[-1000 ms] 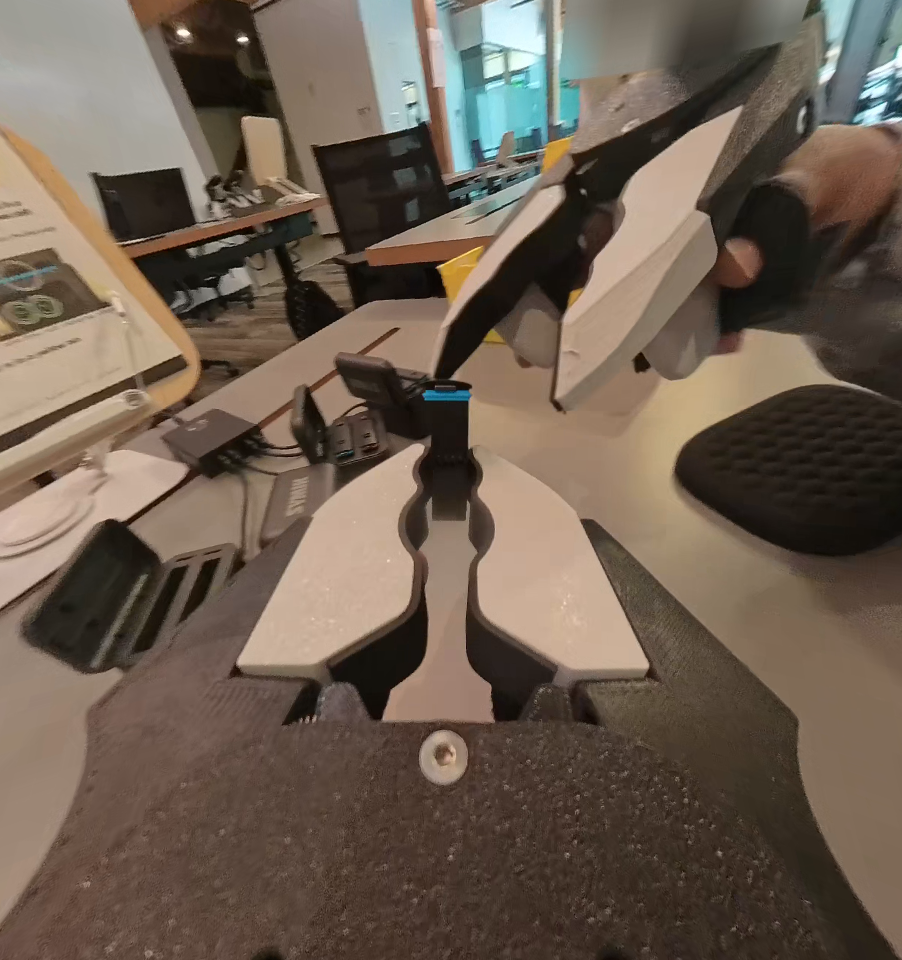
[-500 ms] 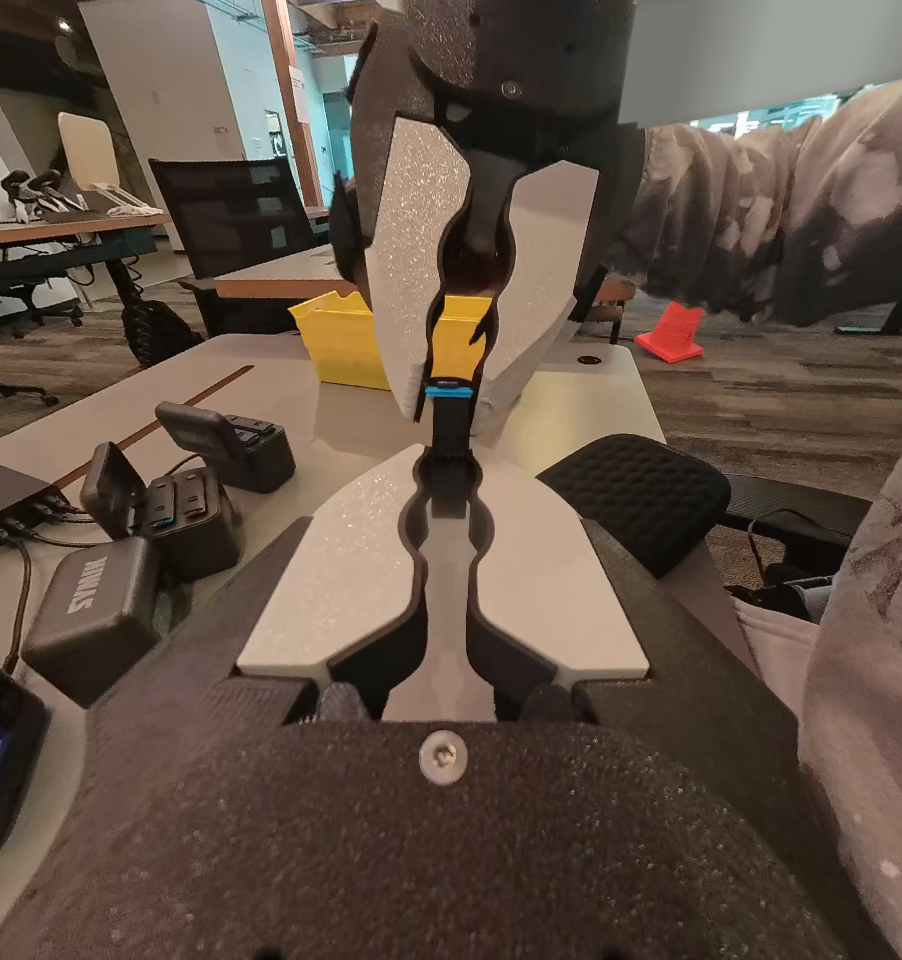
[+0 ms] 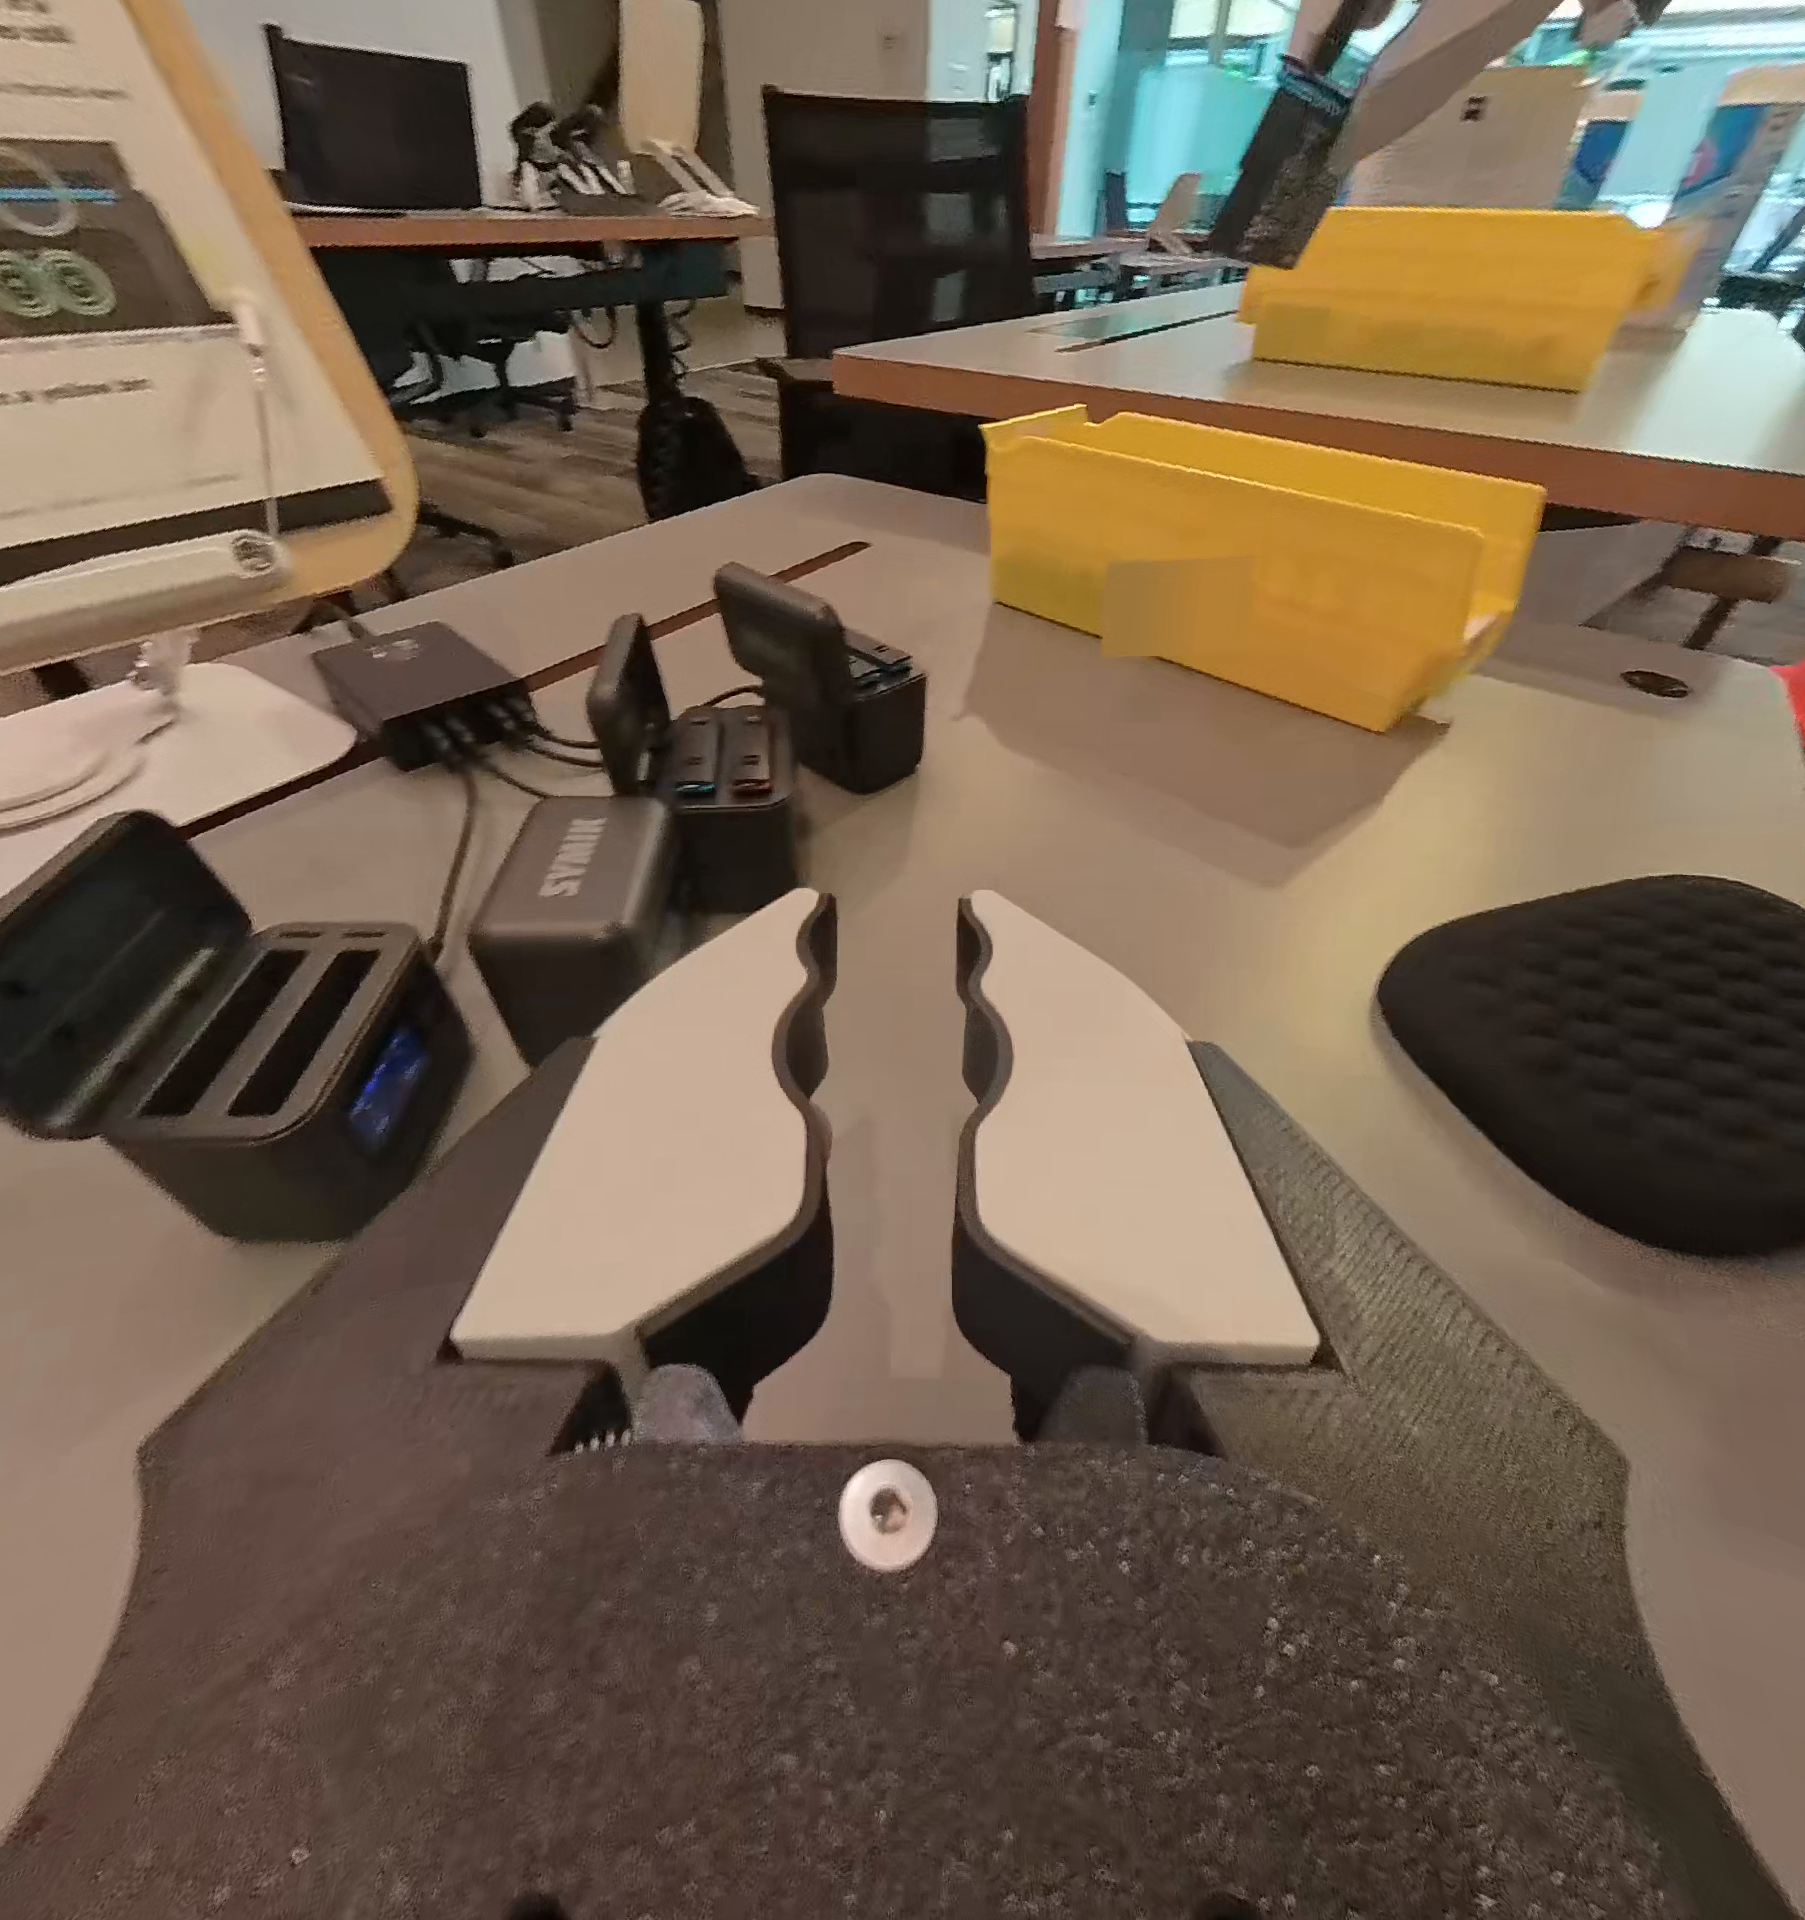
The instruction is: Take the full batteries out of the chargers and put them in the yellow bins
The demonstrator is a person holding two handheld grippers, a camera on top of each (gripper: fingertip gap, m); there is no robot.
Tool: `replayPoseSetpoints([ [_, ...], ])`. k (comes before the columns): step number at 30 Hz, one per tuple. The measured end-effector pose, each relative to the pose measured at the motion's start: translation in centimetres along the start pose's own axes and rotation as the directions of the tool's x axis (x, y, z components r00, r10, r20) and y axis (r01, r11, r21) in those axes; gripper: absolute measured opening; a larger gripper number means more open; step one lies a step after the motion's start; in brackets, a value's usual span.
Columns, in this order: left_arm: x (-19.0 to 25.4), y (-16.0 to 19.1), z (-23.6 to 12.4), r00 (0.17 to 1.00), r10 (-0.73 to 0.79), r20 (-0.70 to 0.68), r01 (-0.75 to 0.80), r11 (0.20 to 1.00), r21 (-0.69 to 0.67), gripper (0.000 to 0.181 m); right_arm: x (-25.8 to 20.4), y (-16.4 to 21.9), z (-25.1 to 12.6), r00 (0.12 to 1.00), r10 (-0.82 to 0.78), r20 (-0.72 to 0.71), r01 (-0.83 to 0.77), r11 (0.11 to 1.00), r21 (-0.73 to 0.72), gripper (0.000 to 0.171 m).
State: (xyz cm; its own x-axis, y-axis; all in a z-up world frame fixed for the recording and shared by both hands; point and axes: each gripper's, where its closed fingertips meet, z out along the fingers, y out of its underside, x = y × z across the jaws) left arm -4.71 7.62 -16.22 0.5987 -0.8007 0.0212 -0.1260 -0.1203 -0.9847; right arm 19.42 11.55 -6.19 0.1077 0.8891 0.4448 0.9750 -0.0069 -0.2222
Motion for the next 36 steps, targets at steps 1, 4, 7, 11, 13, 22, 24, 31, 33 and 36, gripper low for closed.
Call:
replayPoseSetpoints([
  [1,-0.4,0.1,-0.1,1.0,-0.001,0.019,0.001,1.0,0.001,0.02,1.0,2.5,-0.1,1.0,0.026,-0.016,-0.027,0.999,-0.046,0.015],
  [4,-1.4,0.6,-0.2,0.998,0.004,0.069,-0.004,1.0,-0.007,0.02,2.4,9.8,0.6,0.996,0.09,-0.013,-0.091,0.982,-0.168,0.015],
  [7,-2.4,0.6,-0.3,0.992,-0.001,0.122,0.0,1.0,0.006,0.028,1.3,15.7,3.0,0.99,0.13,0.054,-0.112,0.96,-0.257,0.015],
  [11,-3.6,1.0,-0.5,0.985,-0.005,0.17,0.005,1.0,-0.002,0.03,-1.3,19.4,6.6,0.971,0.192,0.145,-0.141,0.942,-0.306,0.015],
  [13,-3.8,1.6,-0.6,0.985,-0.011,0.174,0.015,1.0,-0.022,0.028,-2.2,20.3,8.1,0.966,0.193,0.17,-0.129,0.935,-0.329,0.015],
  [22,-5.0,2.7,-1.0,0.974,-0.123,0.19,0.13,0.991,-0.028,0.028,-3.9,21.5,12.5,0.955,0.175,0.238,-0.084,0.934,-0.348,0.015],
  [24,-5.2,2.9,-0.9,0.971,-0.141,0.192,0.149,0.988,-0.031,0.028,-4.0,21.9,13.1,0.961,0.153,0.232,-0.06,0.928,-0.367,0.015],
  [31,-5.7,3.4,-0.8,0.965,-0.163,0.207,0.176,0.983,-0.045,0.027,-3.3,22.5,13.7,0.976,0.153,0.156,-0.084,0.922,-0.377,0.017],
  [33,-5.7,3.5,-0.7,0.965,-0.161,0.208,0.176,0.983,-0.056,0.027,-3.1,22.4,13.6,0.981,0.15,0.119,-0.096,0.922,-0.375,0.017],
  [36,-5.6,3.6,-0.7,0.965,-0.153,0.211,0.169,0.984,-0.06,0.027,-2.4,22.1,13.0,0.983,0.165,0.075,-0.128,0.924,-0.36,0.018],
])
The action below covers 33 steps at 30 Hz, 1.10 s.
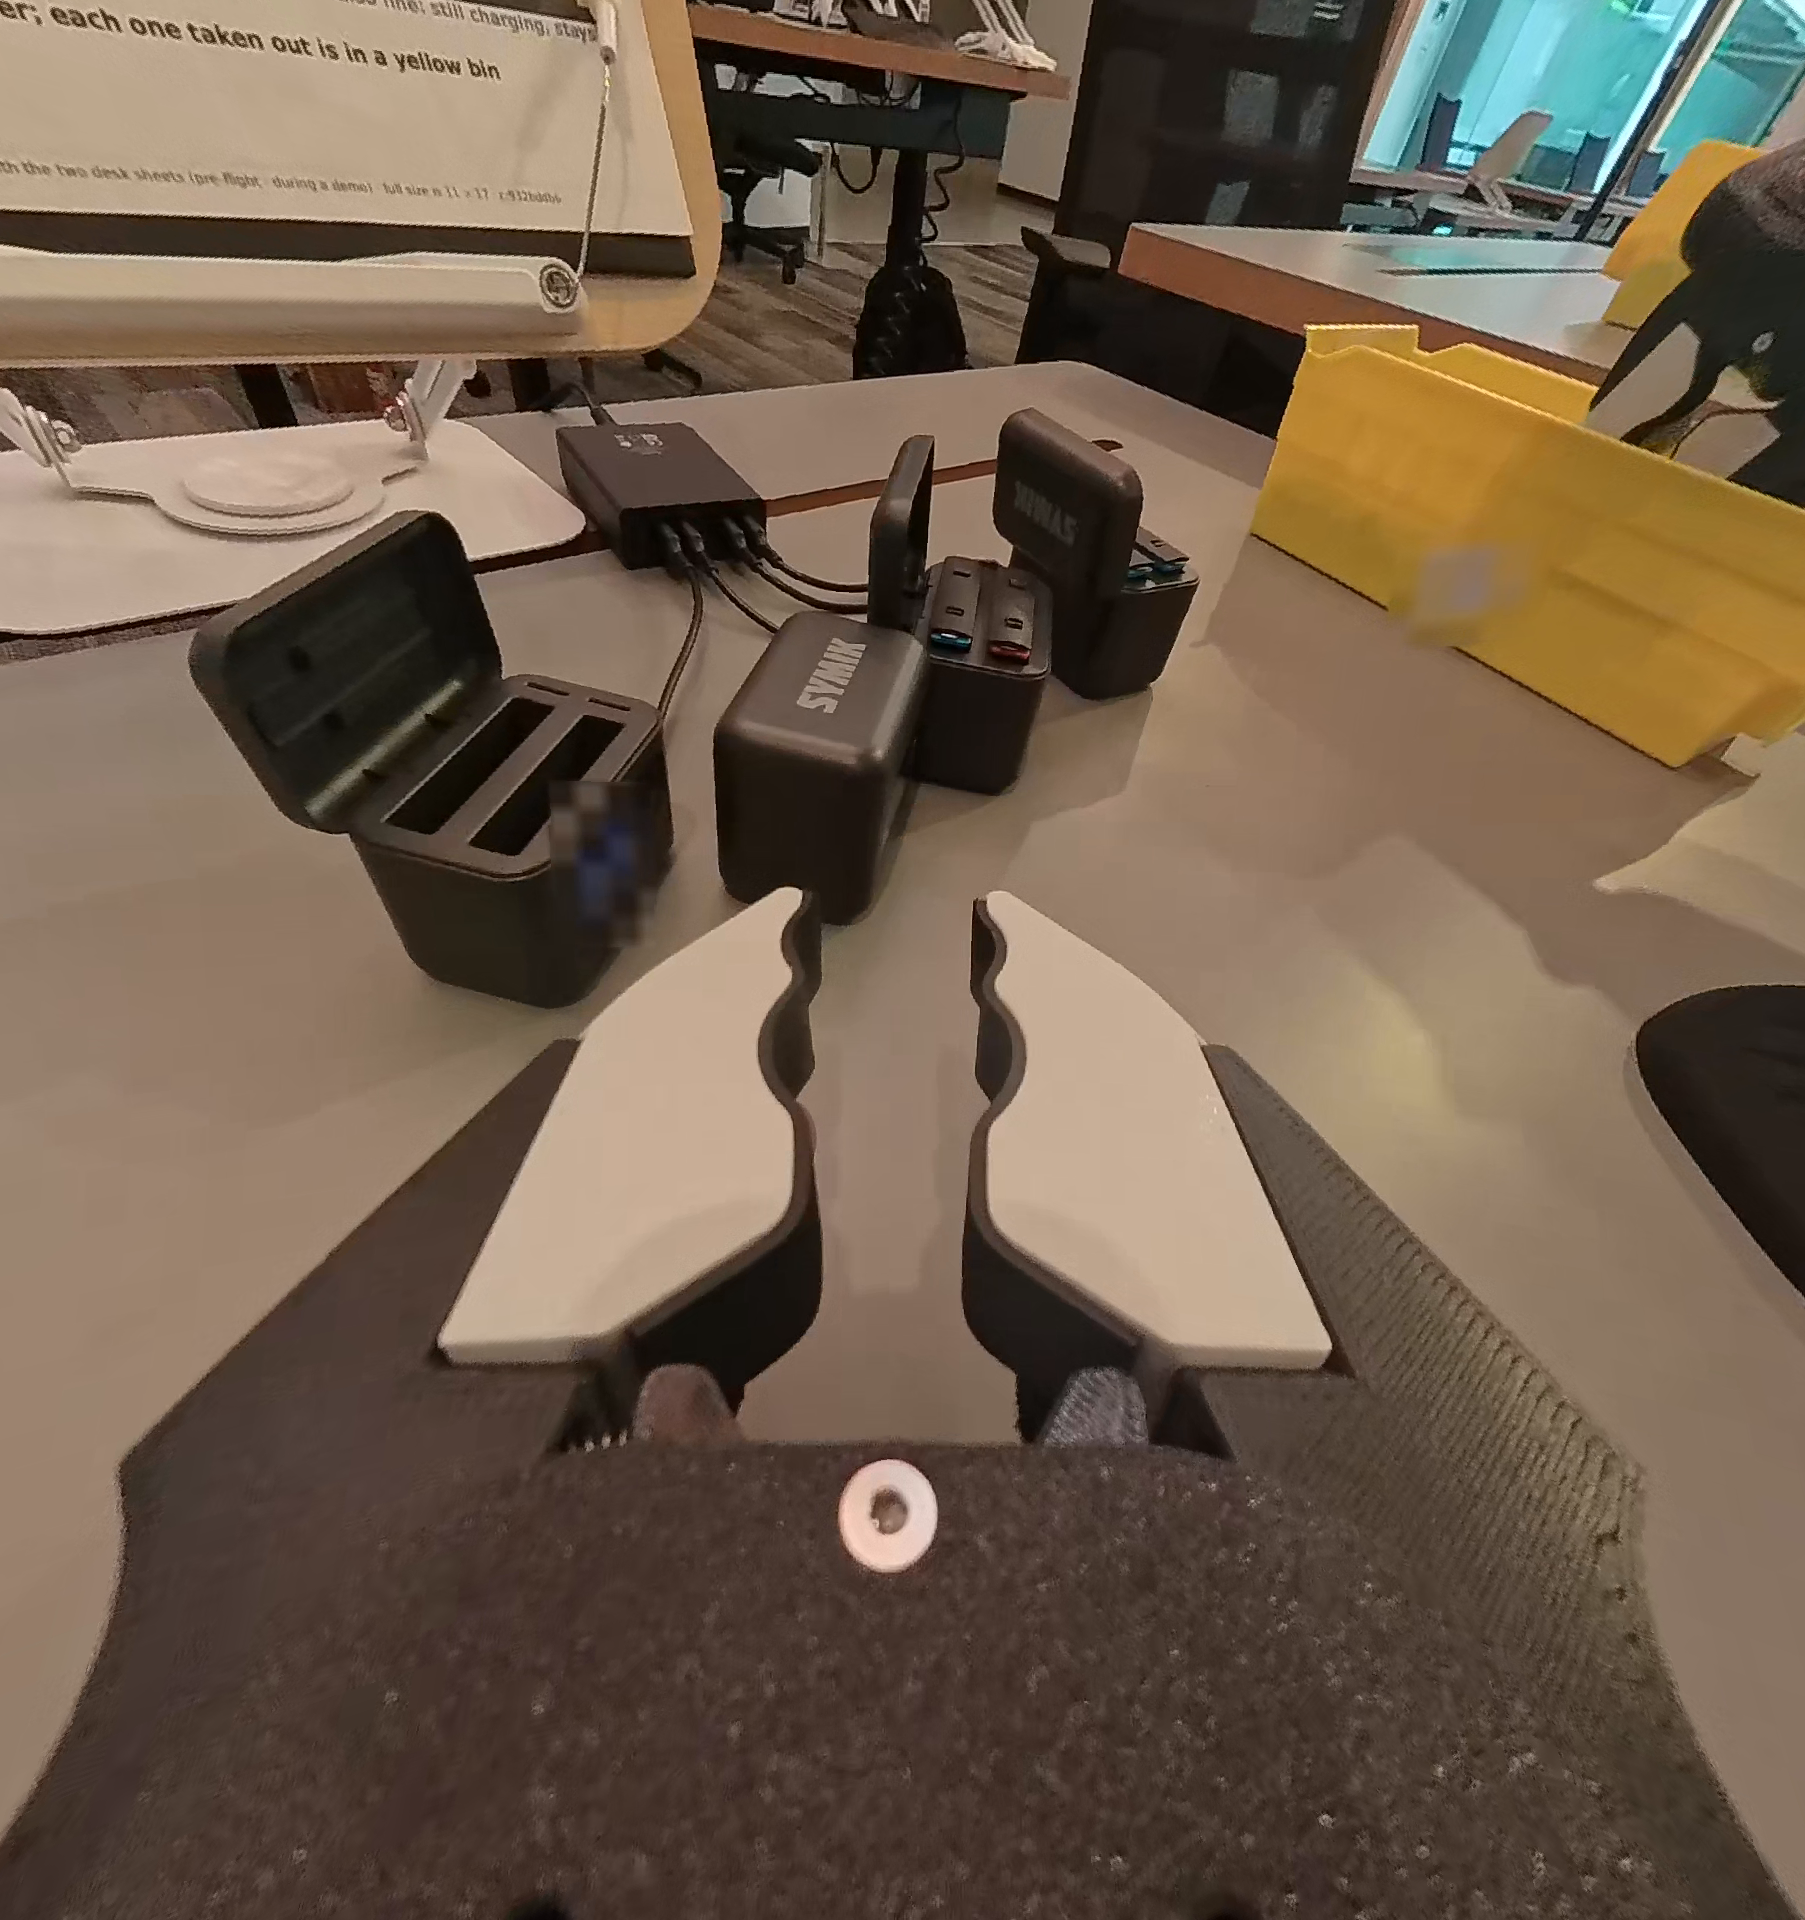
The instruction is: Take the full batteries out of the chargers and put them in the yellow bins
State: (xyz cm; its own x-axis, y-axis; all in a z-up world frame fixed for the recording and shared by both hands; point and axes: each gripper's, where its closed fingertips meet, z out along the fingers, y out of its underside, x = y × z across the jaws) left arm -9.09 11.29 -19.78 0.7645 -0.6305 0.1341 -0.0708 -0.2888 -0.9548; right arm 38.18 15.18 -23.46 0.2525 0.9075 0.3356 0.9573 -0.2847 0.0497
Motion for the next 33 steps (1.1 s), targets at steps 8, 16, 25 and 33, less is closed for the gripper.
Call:
replayPoseSetpoints([
  [8,0.2,0.2,0.0,1.0,0.006,-0.007,-0.006,1.0,-0.022,0.022,3.4,-5.1,-8.6,0.97,0.173,-0.17,-0.121,0.952,0.282,0.011],
  [16,-0.9,0.2,0.2,0.991,0.1,0.088,-0.097,0.994,-0.045,0.033,-2.3,-20.9,-16.8,0.956,0.22,-0.196,-0.019,0.712,0.702,0.023],
  [25,-8.2,1.5,2.4,0.968,0.157,0.194,-0.108,0.965,-0.241,0.067,-8.3,-30.6,-17.4,0.971,0.228,0.069,-0.163,0.426,0.89,0.026],
  [33,-11.2,1.2,5.8,0.969,0.169,0.182,-0.108,0.946,-0.305,0.068,-10.2,-32.8,-18.3,0.941,0.195,0.276,-0.32,0.25,0.914,0.02],
])
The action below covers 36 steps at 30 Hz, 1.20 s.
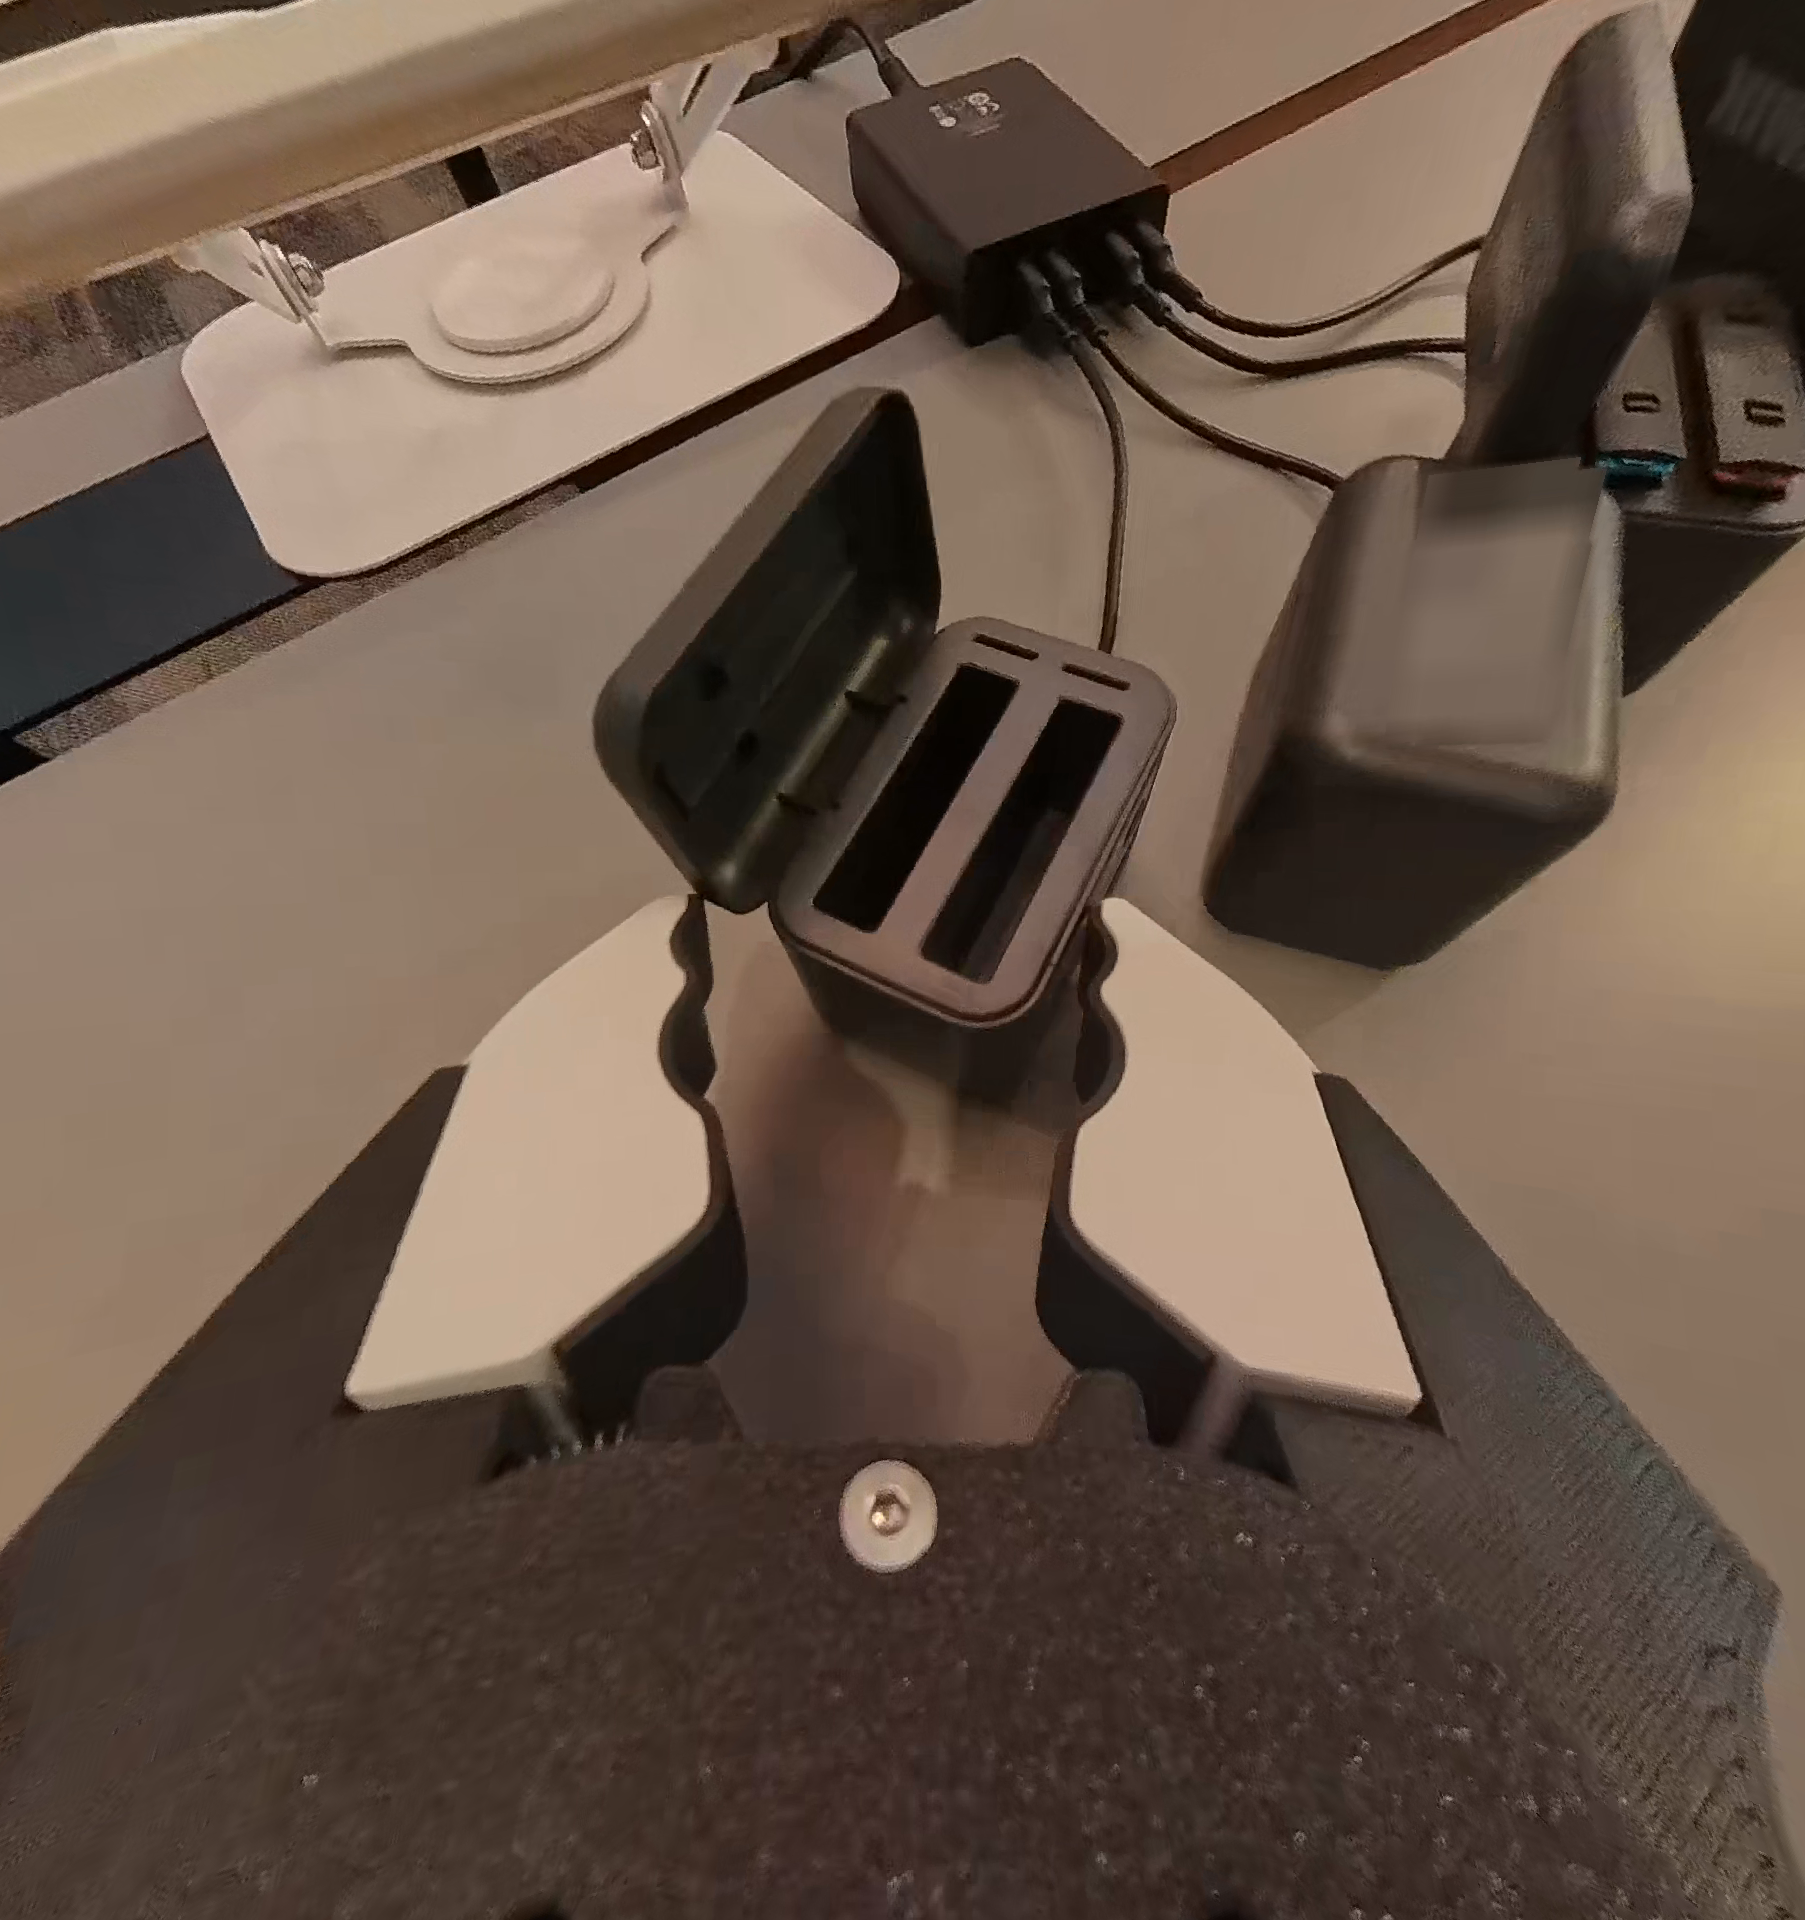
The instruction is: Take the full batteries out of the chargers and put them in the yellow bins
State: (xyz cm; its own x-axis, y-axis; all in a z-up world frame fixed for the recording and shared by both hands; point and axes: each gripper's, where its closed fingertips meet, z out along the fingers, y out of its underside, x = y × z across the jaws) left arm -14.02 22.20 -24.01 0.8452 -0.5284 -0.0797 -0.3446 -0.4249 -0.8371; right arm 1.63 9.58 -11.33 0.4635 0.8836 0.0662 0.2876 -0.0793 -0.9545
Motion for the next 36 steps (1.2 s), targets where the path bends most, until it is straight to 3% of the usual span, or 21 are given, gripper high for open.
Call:
replayPoseSetpoints([
  [4,-1.7,-0.3,0.7,1.0,-0.014,0.018,0.014,1.0,0.0,0.062,0.0,1.1,-0.1,0.997,0.068,0.029,-0.068,0.997,0.021,0.018],
  [11,-6.2,0.1,1.3,0.983,-0.053,0.178,0.05,0.999,0.016,0.06,0.6,3.0,0.4,0.973,0.221,0.069,-0.225,0.973,0.053,0.016],
  [15,-5.5,-0.9,-0.1,0.978,-0.027,0.205,0.011,0.997,0.082,0.055,0.9,3.7,0.4,0.964,0.255,0.069,-0.259,0.964,0.052,0.013],
  [19,-0.4,-3.3,-1.6,1.0,0.005,0.008,-0.006,0.978,0.209,0.058,1.1,4.4,0.4,0.958,0.278,0.072,-0.281,0.958,0.048,0.013],
  [24,6.1,-3.8,-1.6,0.974,0.079,-0.214,-0.035,0.978,0.204,0.074,1.3,4.5,0.3,0.956,0.284,0.073,-0.289,0.956,0.058,0.013],
  [31,9.9,-1.3,2.2,0.958,0.081,-0.276,-0.076,0.997,0.03,0.091,0.8,4.8,0.5,0.957,0.276,0.085,-0.281,0.958,0.054,0.012],
  [33,10.0,-0.9,3.2,0.961,0.089,-0.264,-0.096,0.995,-0.015,0.087,0.8,4.9,0.6,0.961,0.265,0.08,-0.27,0.961,0.052,0.012],
  [36,9.8,-1.1,3.9,0.956,0.115,-0.271,-0.126,0.992,-0.021,0.066,0.9,4.9,0.6,0.965,0.252,0.076,-0.257,0.965,0.057,0.012],
])
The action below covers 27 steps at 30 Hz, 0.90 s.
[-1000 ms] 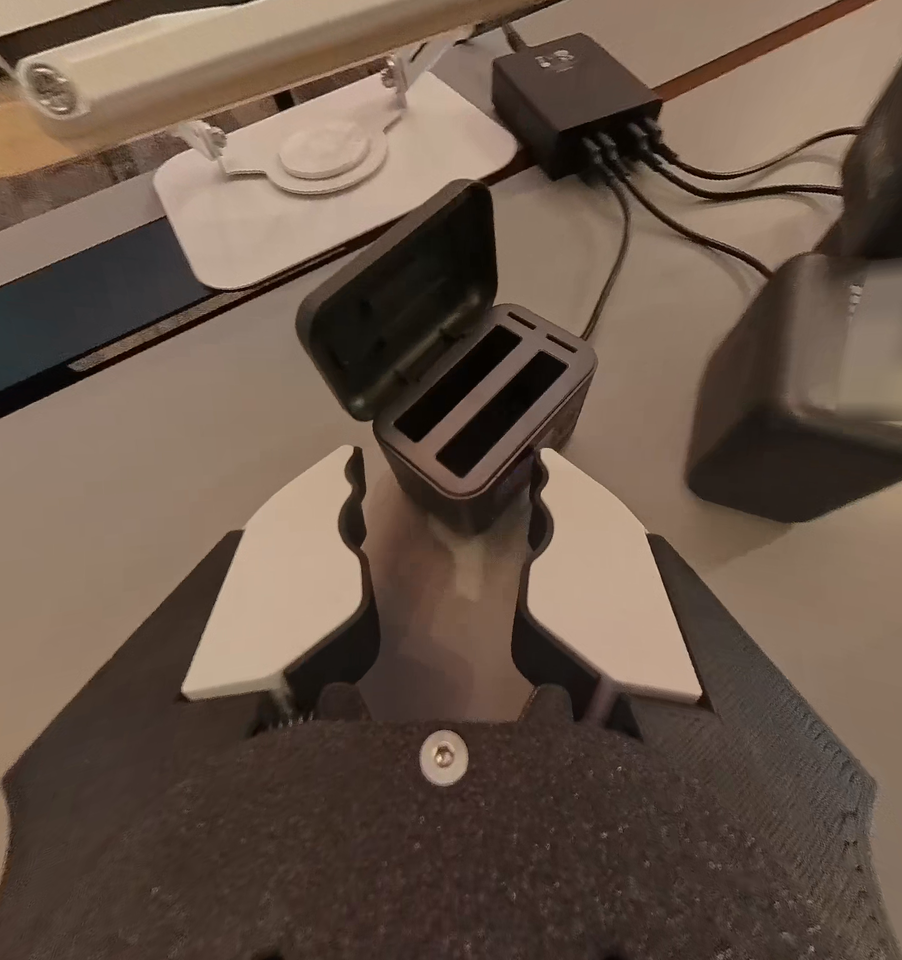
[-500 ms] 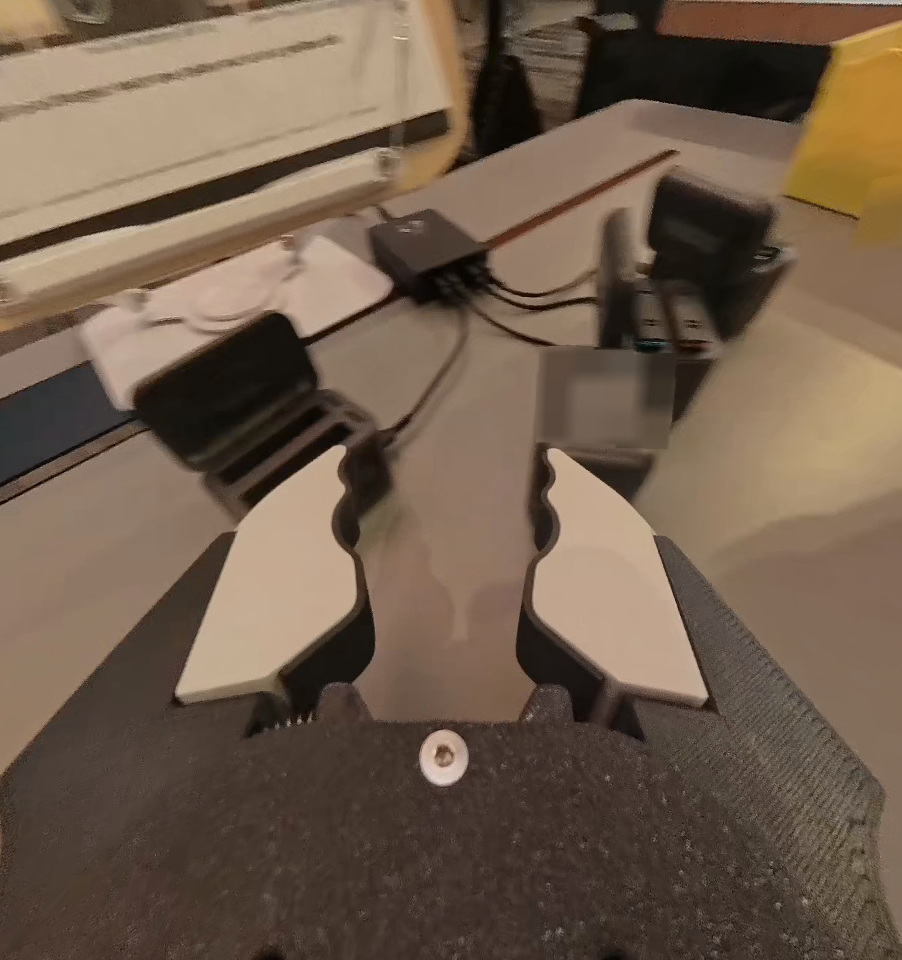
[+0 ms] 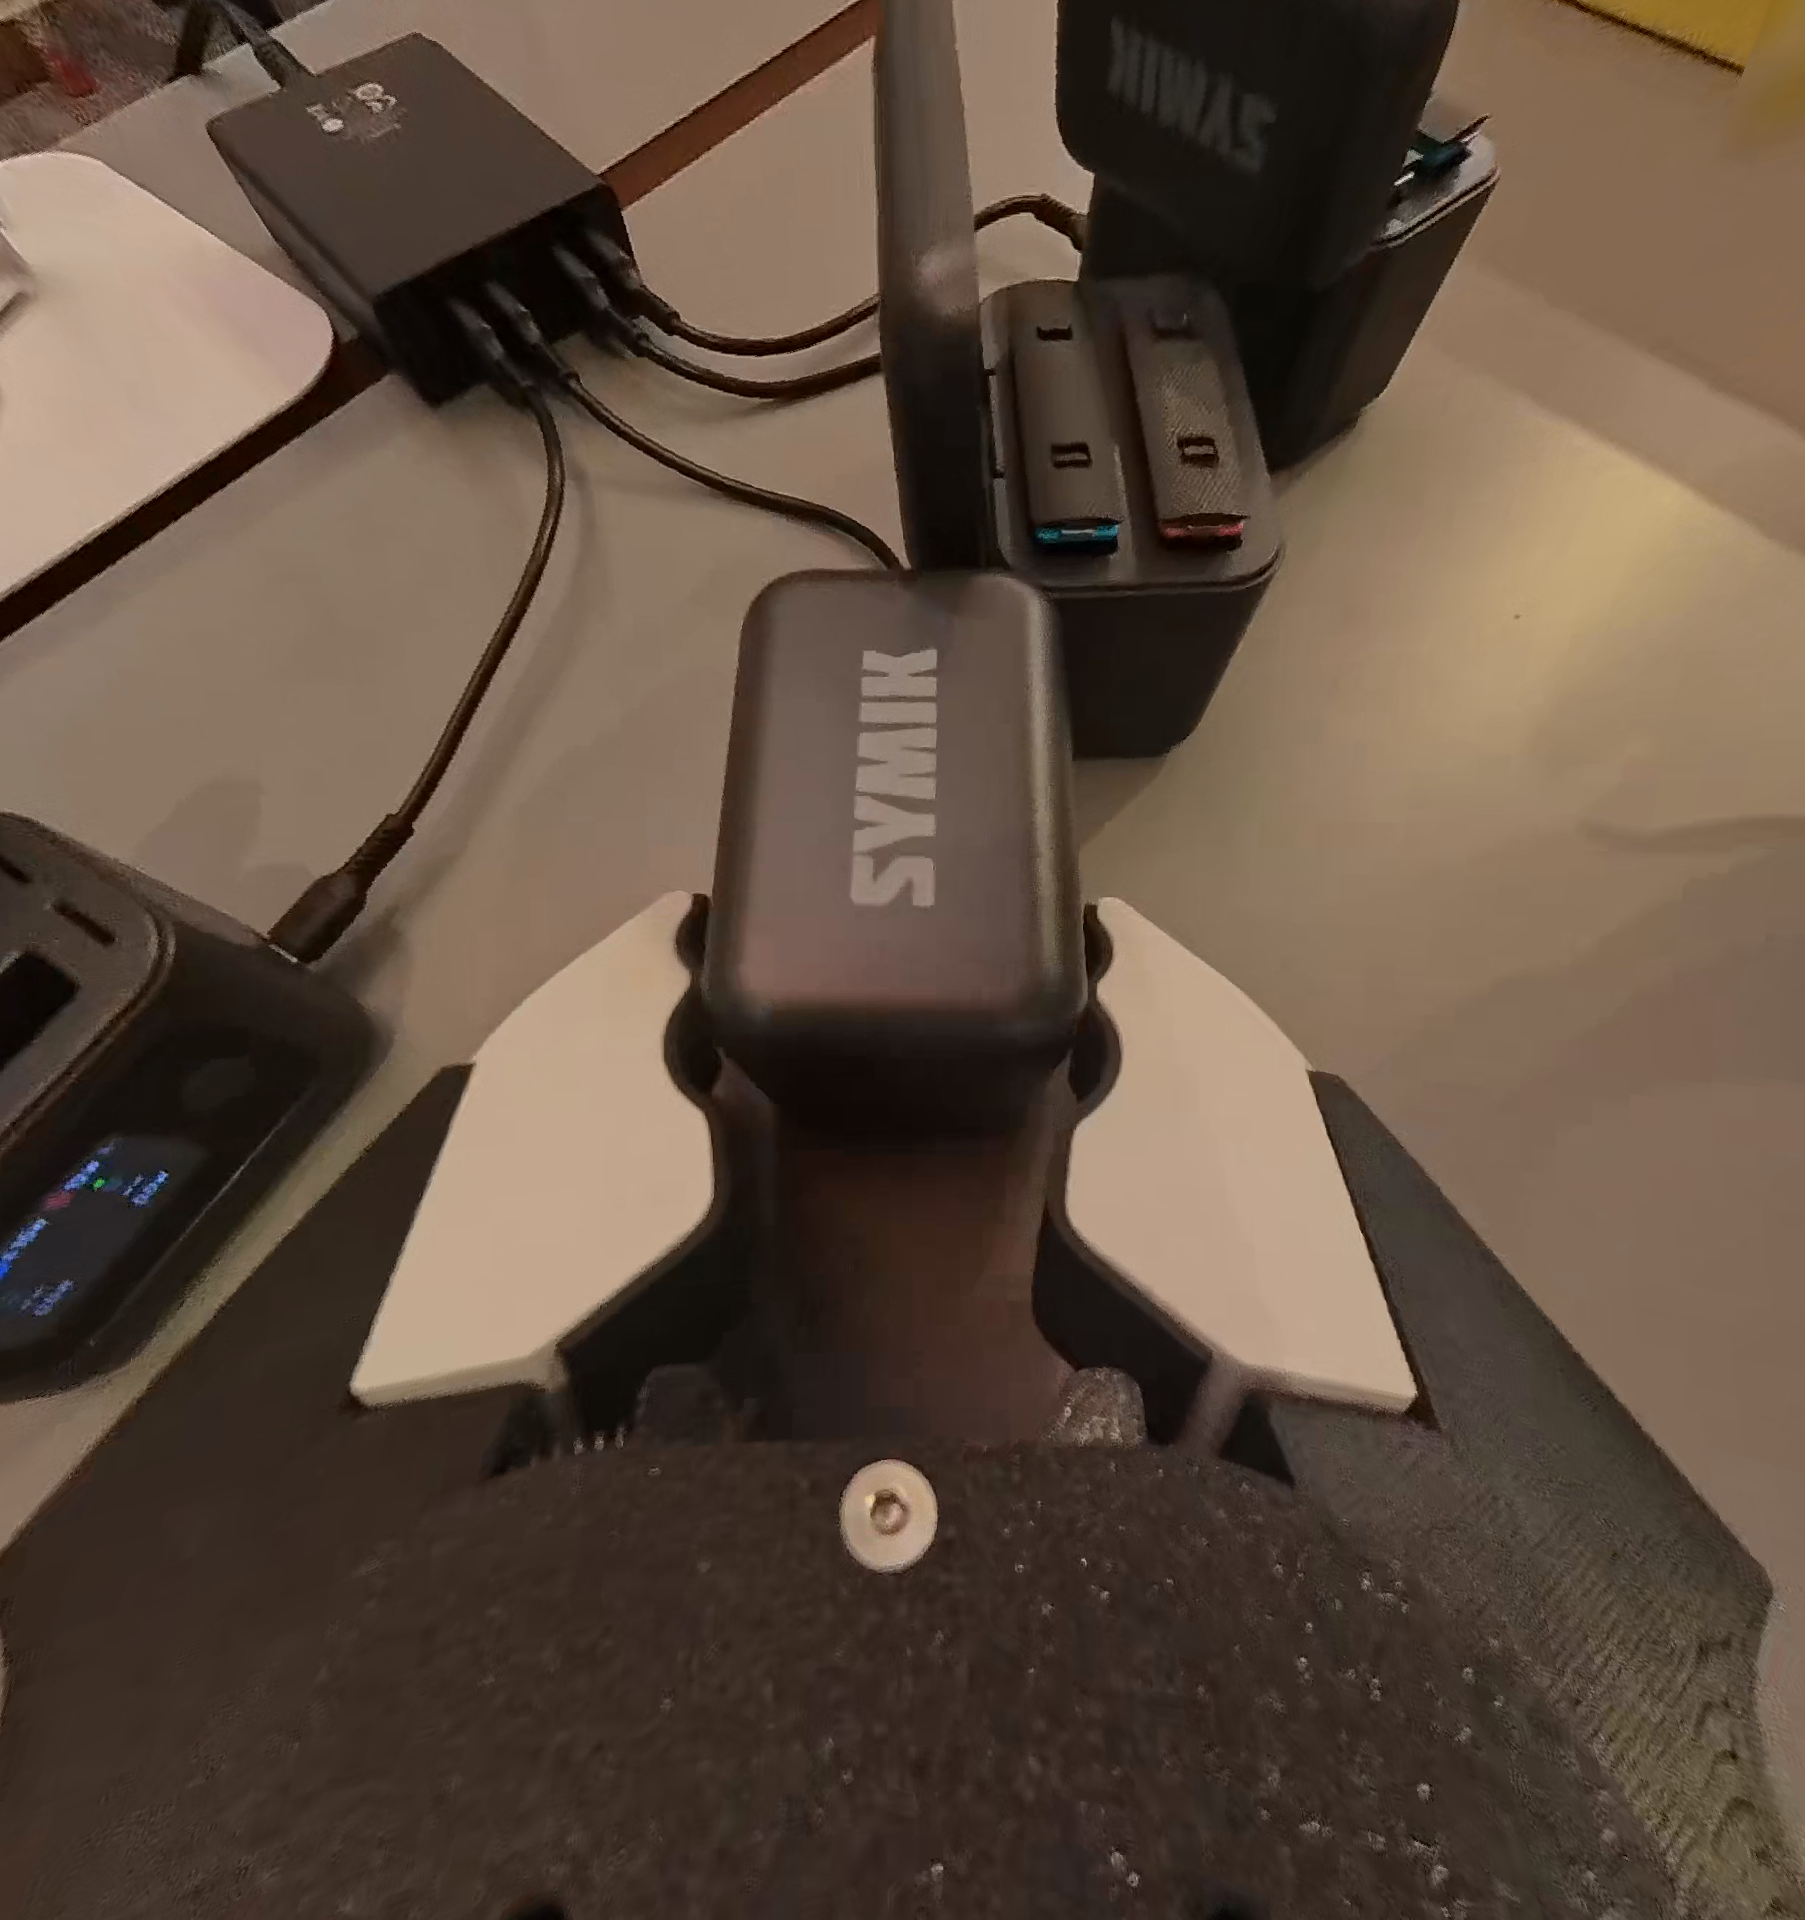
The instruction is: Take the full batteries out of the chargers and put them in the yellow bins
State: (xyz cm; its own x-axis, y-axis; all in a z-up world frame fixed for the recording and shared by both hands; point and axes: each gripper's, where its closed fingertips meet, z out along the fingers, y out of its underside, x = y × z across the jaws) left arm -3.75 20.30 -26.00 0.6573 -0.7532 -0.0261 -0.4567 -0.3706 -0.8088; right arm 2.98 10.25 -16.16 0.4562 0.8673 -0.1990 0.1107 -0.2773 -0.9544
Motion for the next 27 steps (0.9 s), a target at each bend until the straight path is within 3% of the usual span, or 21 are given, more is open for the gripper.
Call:
replayPoseSetpoints([
  [5,-0.2,0.6,-0.5,0.995,0.048,-0.082,-0.051,0.998,-0.029,0.066,1.1,0.3,0.2,0.998,-0.055,-0.034,0.054,0.998,-0.026,0.015],
  [10,-1.0,0.9,-1.0,0.988,0.078,-0.133,-0.081,0.997,-0.013,0.066,2.5,-0.3,2.3,0.95,-0.311,-0.02,0.3,0.93,-0.212,0.026],
  [13,-1.1,0.9,-1.1,0.986,0.083,-0.143,-0.084,0.996,0.002,0.066,2.9,-1.1,5.1,0.857,-0.502,0.113,0.511,0.805,-0.3,0.034],
  [17,-1.1,1.0,-1.2,0.985,0.09,-0.145,-0.089,0.996,0.01,0.066,3.7,-1.7,8.7,0.653,-0.655,0.379,0.757,0.555,-0.345,0.04],
  [23,-1.1,0.9,-1.2,0.986,0.094,-0.141,-0.093,0.996,0.013,0.066,6.5,1.5,11.9,0.486,-0.535,0.691,0.872,0.243,-0.425,0.054],
  [27,-1.1,0.9,-1.2,0.986,0.099,-0.137,-0.098,0.995,0.014,0.066,7.0,3.0,12.7,0.467,-0.449,0.762,0.884,0.201,-0.423,0.055],
])
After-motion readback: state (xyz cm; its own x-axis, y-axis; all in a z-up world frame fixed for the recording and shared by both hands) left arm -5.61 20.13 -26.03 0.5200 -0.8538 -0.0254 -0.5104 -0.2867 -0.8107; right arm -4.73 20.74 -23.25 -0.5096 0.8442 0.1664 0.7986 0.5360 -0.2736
